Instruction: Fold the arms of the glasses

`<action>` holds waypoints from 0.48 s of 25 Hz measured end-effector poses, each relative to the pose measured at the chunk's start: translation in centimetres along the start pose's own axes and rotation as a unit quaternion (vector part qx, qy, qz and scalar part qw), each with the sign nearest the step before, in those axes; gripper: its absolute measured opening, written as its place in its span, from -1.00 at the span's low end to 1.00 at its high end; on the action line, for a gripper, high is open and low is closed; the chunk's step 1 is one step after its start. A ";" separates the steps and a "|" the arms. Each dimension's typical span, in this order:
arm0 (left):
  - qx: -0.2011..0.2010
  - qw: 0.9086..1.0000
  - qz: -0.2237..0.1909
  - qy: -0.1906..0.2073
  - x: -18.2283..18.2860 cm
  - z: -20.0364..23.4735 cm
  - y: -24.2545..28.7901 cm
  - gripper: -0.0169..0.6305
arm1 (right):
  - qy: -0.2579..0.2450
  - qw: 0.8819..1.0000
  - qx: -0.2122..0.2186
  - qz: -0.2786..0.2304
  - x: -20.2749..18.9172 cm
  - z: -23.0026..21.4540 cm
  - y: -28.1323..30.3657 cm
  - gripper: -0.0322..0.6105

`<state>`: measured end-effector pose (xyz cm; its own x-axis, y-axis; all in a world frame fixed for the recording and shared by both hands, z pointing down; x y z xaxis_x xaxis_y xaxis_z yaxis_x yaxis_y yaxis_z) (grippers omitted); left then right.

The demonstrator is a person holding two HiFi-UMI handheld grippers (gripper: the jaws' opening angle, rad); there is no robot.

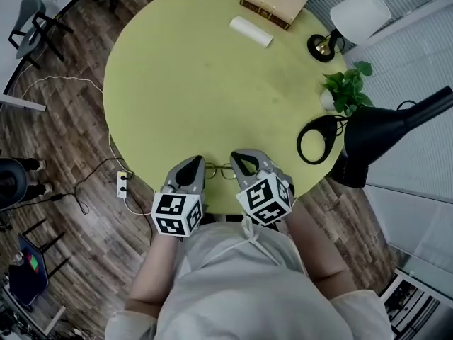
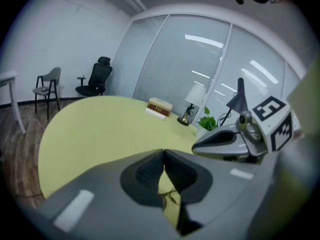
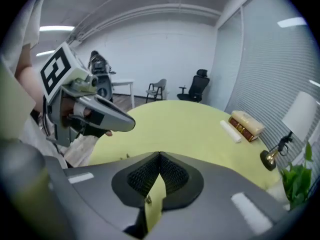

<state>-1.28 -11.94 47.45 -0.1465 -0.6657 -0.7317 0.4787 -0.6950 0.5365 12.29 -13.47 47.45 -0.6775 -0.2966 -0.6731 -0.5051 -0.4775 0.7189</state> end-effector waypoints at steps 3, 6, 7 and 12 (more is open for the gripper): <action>0.000 0.997 -0.056 0.061 4.1 -1.5 -2.1 -0.93 | 0.073 0.994 -0.032 -0.068 2.5 -1.6 -2.9 -0.90; 0.000 0.988 -0.110 0.112 7.4 -3.0 -4.0 -0.93 | 0.108 0.983 -0.081 -0.128 4.6 -3.0 -5.6 -0.90; 0.000 0.985 -0.123 0.122 8.3 -3.5 -4.6 -0.93 | 0.114 0.978 -0.100 -0.143 5.0 -3.3 -6.4 -0.90; 0.005 0.976 -0.157 0.152 10.8 -5.2 -6.6 -0.93 | 0.128 0.959 -0.173 -0.186 5.8 -3.7 -9.3 -0.90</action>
<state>-1.50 -13.16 33.83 -0.0197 -0.3097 -0.9506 0.4426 -0.8553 0.2695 15.03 -13.80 36.24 -0.3091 -0.2246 -0.9241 -0.4491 -0.8221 0.3500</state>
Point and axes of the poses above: the fingertips, and each gripper's own axes: y forward along the fingers, z to its left, x out of its top, the point moved 6 cm from there along -y, backward along the fingers, and after that the axes turned 6 degrees about -y, right-handed, at the moved point
